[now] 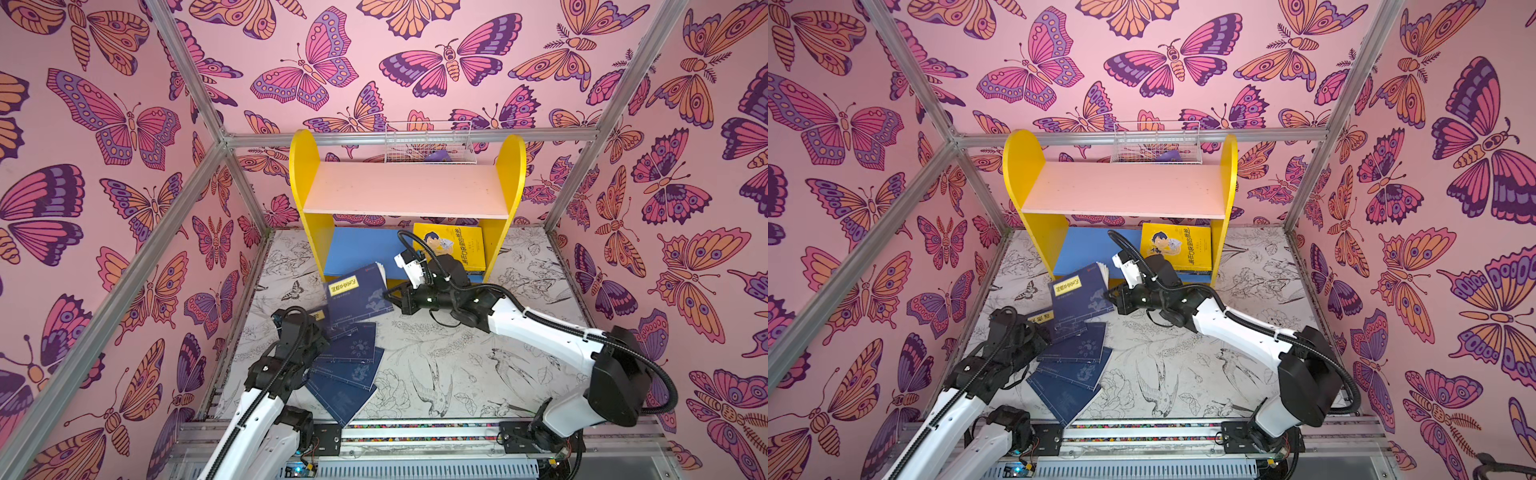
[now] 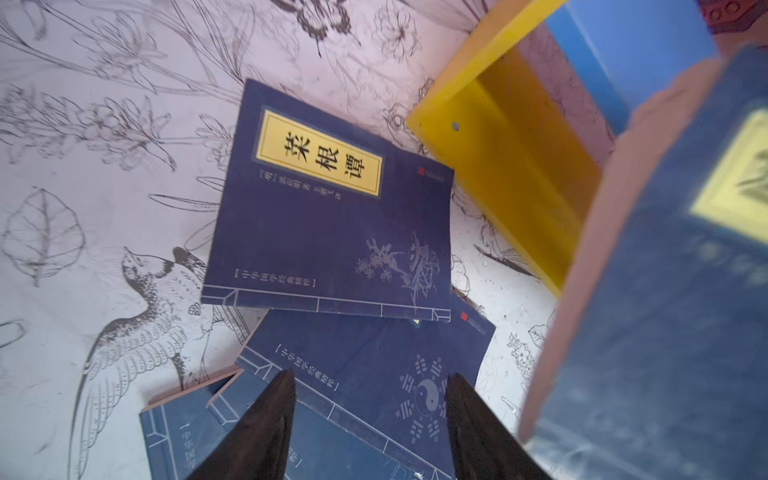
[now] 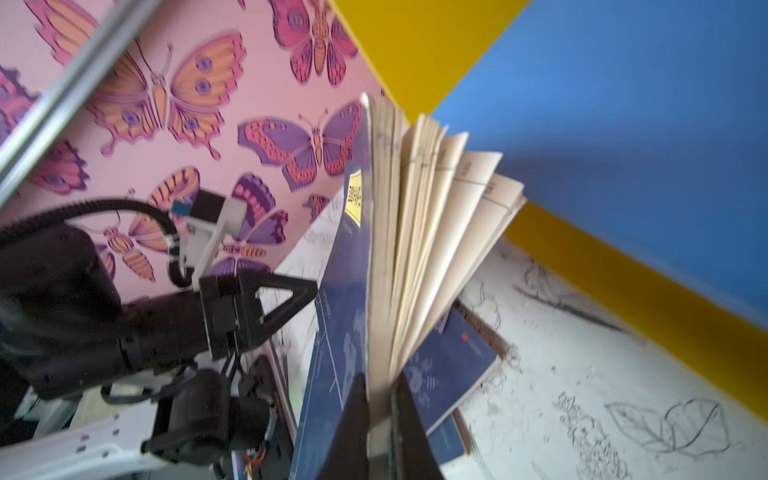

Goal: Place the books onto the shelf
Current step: 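Grasp the top blue book with the right gripper and lift it toward the shelf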

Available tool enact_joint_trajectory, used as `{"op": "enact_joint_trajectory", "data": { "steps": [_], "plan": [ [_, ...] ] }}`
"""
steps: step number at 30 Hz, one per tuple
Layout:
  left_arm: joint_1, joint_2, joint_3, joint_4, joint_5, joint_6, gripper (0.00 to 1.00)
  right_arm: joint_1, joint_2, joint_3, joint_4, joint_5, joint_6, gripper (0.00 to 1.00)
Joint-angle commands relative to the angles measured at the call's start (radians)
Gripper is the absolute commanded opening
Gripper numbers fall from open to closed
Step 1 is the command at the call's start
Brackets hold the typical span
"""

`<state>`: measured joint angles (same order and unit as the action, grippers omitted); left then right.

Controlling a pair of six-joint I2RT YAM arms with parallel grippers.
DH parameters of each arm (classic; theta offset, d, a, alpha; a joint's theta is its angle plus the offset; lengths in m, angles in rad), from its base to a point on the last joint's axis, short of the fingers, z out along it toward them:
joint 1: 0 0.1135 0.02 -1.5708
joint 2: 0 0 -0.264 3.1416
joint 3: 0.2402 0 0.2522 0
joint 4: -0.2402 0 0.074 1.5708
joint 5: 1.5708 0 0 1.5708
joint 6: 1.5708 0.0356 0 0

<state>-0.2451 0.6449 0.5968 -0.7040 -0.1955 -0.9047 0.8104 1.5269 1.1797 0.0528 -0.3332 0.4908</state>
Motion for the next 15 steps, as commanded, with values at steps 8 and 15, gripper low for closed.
{"op": "enact_joint_trajectory", "data": {
  "steps": [8,15],
  "plan": [
    [0.007,-0.020,-0.023,-0.114,-0.053,-0.047,0.62,-0.027,0.180,0.127,0.269,0.297,0.080,0.00],
    [0.007,-0.017,-0.025,-0.112,-0.037,-0.036,0.63,-0.029,0.350,0.287,0.247,0.313,0.109,0.00]
  ]
}}
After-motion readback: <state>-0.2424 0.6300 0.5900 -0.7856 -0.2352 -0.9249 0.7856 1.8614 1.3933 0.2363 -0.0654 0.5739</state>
